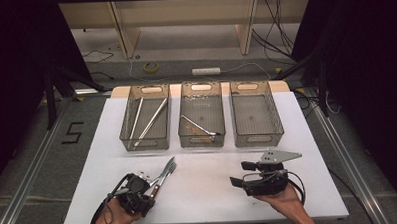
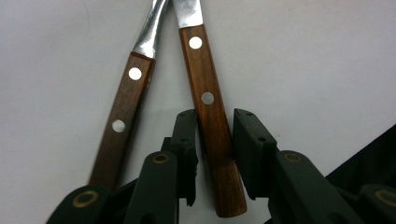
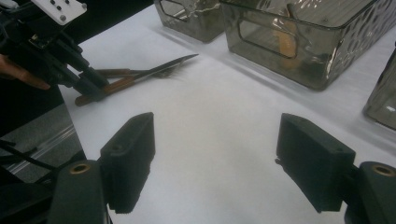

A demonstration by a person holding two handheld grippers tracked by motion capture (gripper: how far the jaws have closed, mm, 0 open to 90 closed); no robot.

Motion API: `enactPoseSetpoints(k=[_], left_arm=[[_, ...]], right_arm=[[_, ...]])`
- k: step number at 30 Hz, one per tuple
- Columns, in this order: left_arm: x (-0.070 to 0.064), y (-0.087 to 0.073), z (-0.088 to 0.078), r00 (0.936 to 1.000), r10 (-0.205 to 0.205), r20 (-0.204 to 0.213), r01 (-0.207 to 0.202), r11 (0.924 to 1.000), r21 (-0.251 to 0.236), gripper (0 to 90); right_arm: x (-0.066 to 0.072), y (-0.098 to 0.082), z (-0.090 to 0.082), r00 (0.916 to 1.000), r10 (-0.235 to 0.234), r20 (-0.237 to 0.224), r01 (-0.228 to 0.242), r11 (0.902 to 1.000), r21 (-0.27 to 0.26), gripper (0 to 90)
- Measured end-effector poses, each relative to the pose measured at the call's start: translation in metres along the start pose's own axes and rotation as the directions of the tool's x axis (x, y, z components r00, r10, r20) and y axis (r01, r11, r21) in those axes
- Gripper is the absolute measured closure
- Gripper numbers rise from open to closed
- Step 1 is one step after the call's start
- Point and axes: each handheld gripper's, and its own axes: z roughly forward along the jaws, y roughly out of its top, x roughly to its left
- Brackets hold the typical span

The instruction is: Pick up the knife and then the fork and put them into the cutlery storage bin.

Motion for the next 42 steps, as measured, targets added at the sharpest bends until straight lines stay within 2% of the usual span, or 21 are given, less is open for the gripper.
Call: enactPoseSetpoints(k=[10, 19, 23, 28, 33, 36, 42], left_arm=[[0.002, 0.000, 0.000, 1.0000, -0.004, 0.000, 0.004, 1.0000, 0.000, 74.7], [0.003, 0.000, -0.006, 0.9992, 0.036, 0.015, -0.035, 0.9987, -0.037, 75.2], [0.004, 0.000, -0.011, 0.9990, 0.040, 0.019, -0.039, 0.9976, -0.057, 75.2], [0.000, 0.006, -0.019, 0.9959, 0.080, 0.041, -0.077, 0.9934, -0.086, 75.2], [-0.013, 0.016, -0.023, 0.9874, 0.135, 0.083, -0.127, 0.9872, -0.097, 75.1], [-0.023, 0.020, -0.021, 0.9785, 0.167, 0.121, -0.157, 0.9836, -0.088, 75.1], [-0.035, 0.031, -0.019, 0.9632, 0.216, 0.160, -0.205, 0.9754, -0.081, 75.1]], right_arm=[[0.000, 0.000, 0.000, 1.0000, -0.001, -0.001, 0.001, 1.0000, -0.001, 29.5], [0.000, 0.001, -0.001, 1.0000, -0.004, -0.005, 0.004, 1.0000, -0.009, 29.8], [0.001, 0.001, -0.001, 1.0000, -0.006, -0.004, 0.006, 0.9999, -0.012, 29.9], [0.004, 0.002, -0.001, 0.9997, -0.020, -0.014, 0.020, 0.9996, -0.019, 29.6], [0.013, 0.005, 0.000, 0.9972, -0.071, -0.024, 0.070, 0.9970, -0.033, 28.6], [0.021, 0.008, 0.002, 0.9943, -0.097, -0.043, 0.096, 0.9945, -0.043, 28.5], [0.040, 0.011, 0.009, 0.9802, -0.183, -0.075, 0.181, 0.9830, -0.033, 28.0]])
